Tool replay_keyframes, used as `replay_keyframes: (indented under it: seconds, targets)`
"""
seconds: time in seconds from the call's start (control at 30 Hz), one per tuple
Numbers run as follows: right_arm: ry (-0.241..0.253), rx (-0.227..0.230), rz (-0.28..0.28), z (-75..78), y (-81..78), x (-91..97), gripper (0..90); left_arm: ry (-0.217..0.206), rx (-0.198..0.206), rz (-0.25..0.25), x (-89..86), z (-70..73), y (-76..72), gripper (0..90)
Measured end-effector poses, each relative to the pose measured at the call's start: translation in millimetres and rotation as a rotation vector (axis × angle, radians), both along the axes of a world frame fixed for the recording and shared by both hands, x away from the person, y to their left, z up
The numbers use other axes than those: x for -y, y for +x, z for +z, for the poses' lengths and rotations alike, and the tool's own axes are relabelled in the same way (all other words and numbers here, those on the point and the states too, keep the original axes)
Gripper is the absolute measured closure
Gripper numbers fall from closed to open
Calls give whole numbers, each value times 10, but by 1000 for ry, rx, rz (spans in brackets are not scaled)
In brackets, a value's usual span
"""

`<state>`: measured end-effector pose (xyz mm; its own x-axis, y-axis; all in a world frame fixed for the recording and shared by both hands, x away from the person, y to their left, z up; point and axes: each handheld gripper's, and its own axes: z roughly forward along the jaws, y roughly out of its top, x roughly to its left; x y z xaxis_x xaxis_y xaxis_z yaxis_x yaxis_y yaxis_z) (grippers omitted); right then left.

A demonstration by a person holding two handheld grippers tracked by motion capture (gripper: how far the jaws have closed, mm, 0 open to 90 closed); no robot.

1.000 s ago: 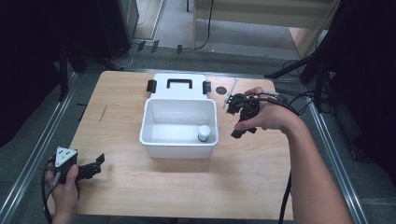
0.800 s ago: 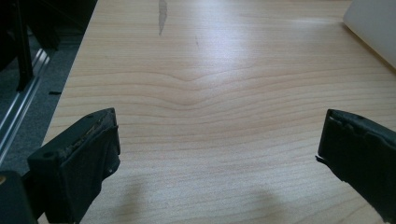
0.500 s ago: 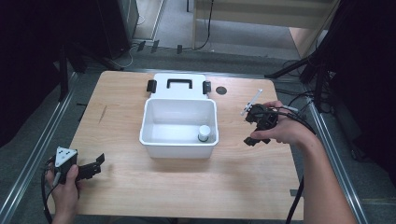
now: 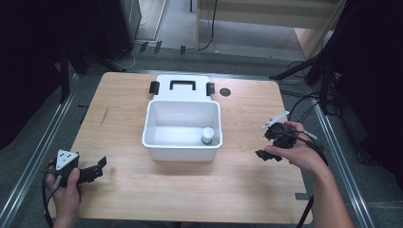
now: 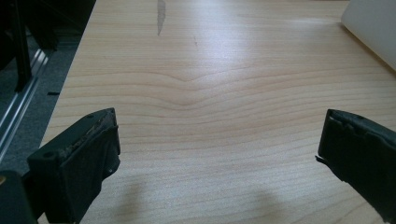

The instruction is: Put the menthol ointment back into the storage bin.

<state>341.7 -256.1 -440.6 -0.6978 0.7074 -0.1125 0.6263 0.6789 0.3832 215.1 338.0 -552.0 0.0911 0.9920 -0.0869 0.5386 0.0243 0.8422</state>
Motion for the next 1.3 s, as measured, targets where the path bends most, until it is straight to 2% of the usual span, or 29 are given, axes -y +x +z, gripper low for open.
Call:
replay_keyframes:
  seconds: [0.2,0.37,0.8,1.0,1.1,1.3]
  targets:
    - [103,83,-84,-128,-118,184,130,0,1,1,1,0,-2,0]
    - [147,143,-108,-236,-218,307,128,-1,2,1,1,0,-2,0]
    - [321,278,-206,-617,-511,569,127,-13,5,5,-7,0,-4,0]
    - [383,333,-249,-784,-651,689,126,-11,4,7,-5,-1,-4,0]
    - [410,386,-278,-837,-737,732,134,-10,3,6,-6,1,-5,0]
    - [463,434,-308,-954,-895,819,132,-8,7,7,-4,1,-8,0]
